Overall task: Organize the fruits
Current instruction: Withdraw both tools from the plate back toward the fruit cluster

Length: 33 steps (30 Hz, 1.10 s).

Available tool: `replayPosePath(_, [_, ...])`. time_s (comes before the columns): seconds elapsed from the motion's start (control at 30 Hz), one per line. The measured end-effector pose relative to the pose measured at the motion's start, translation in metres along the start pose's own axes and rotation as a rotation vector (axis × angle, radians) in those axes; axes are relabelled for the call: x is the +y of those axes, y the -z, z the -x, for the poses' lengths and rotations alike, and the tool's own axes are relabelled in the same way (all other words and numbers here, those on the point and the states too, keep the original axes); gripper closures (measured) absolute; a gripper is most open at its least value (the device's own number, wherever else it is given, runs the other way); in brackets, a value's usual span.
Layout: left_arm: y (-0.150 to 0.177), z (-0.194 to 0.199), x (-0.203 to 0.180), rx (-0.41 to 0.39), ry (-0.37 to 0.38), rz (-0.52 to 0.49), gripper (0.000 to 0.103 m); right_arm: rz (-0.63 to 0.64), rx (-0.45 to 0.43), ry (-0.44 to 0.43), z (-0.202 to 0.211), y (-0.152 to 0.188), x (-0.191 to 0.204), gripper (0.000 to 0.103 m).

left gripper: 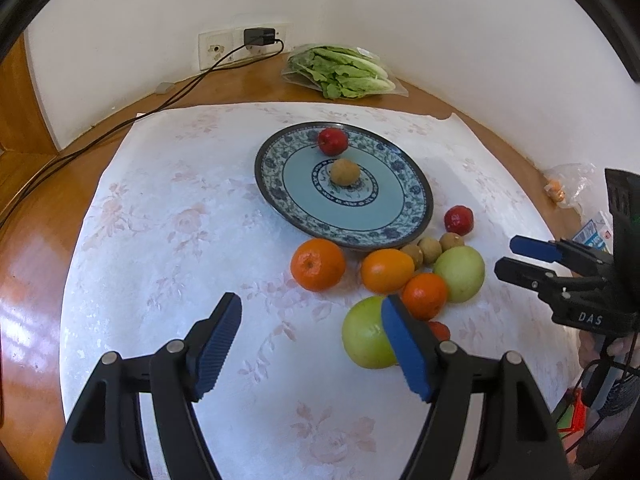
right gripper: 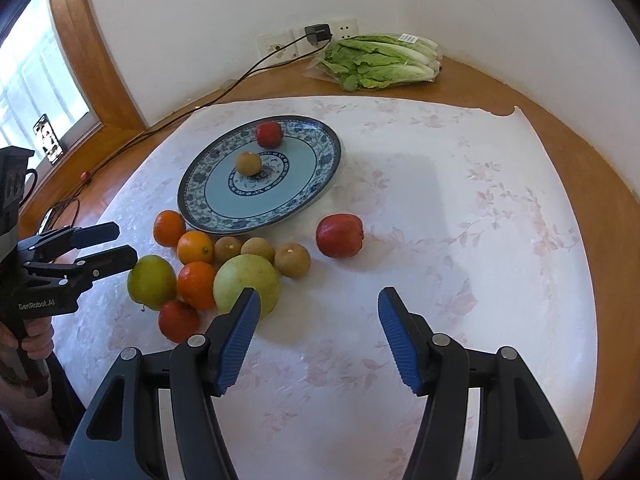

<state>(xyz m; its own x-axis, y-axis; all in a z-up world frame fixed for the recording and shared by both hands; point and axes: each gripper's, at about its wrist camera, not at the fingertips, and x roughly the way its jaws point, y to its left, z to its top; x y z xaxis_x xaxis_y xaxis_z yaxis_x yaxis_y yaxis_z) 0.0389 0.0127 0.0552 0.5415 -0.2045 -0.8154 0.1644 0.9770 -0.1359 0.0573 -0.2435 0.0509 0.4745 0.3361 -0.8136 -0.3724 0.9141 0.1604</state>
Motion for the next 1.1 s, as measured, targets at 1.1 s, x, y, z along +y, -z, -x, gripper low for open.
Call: replayPosePath(1.1, [0.018,-0.010,-0.028,-0.008,0.029,0.004,0.031,0.069,0.018,-0.116,-0.023,0.002,0.028,0.040])
